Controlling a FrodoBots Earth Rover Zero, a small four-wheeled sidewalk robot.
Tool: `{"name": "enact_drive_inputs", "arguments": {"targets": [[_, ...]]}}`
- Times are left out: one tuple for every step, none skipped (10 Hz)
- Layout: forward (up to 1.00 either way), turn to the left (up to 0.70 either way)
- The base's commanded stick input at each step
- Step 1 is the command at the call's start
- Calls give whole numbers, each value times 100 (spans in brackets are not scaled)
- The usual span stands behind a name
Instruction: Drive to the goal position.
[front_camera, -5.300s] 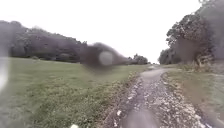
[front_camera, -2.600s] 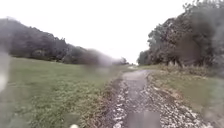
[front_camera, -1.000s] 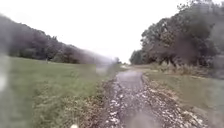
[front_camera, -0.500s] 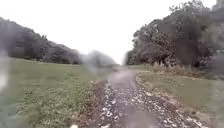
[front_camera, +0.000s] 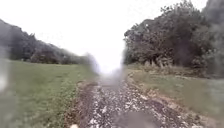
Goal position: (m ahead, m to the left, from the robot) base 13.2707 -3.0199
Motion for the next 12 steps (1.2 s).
{"name": "enact_drive_inputs", "arguments": {"targets": [[70, 34], [70, 35], [70, 35], [70, 35], [70, 27], [70, 5], [70, 0], [70, 0], [70, 0], [70, 0], [70, 0], [70, 0]]}}
